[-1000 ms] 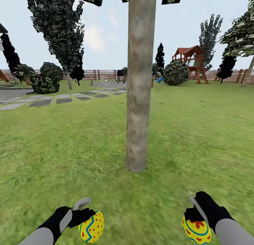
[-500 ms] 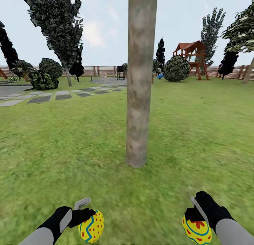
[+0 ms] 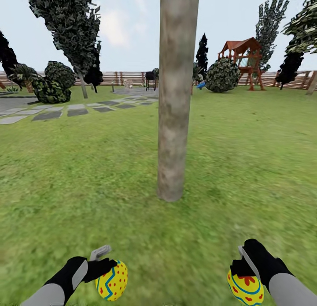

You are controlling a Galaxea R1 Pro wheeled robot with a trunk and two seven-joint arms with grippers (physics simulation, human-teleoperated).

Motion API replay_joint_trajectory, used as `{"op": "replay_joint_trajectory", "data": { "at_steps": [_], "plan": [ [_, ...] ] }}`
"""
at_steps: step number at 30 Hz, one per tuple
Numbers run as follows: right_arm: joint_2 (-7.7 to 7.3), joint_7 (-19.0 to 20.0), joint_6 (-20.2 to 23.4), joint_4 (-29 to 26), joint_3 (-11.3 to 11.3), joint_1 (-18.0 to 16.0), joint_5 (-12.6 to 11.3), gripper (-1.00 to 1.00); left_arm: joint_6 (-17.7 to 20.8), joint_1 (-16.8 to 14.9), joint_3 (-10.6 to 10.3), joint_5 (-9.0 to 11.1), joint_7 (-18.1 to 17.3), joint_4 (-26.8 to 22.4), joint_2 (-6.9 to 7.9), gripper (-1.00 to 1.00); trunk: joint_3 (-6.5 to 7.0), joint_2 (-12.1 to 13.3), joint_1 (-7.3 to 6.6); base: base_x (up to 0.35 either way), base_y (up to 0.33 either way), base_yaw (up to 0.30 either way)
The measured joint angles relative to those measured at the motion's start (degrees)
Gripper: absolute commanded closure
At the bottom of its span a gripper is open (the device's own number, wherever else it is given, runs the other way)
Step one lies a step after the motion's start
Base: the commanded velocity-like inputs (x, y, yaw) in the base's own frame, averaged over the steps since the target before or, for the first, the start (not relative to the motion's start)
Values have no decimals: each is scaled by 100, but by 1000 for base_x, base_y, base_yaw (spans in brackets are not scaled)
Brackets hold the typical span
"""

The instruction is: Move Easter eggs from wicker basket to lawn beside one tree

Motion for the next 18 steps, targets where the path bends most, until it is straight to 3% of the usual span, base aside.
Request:
{"op": "replay_joint_trajectory", "data": {
  "at_steps": [2,4,7,10,18],
  "plan": [
    [-7,1,0,0,0,-1,-1,100,8,1,0,-8,1,-88,49,100,-44,-3,5,0,0,0],
    [-8,5,0,0,0,-1,-5,100,70,3,-6,-15,-16,-110,274,100,-89,-5,10,0,0,0],
    [-9,8,-4,0,0,-1,-7,100,314,0,-12,-6,-216,-244,418,100,-155,-9,18,0,0,0],
    [-9,8,-8,0,0,-1,-5,100,340,4,-7,-12,-251,-289,679,100,-222,-13,26,0,0,0],
    [-18,8,-8,0,-3,-1,-7,100,344,6,-14,7,-254,-290,709,100,-399,-24,46,0,0,0]
  ]
}}
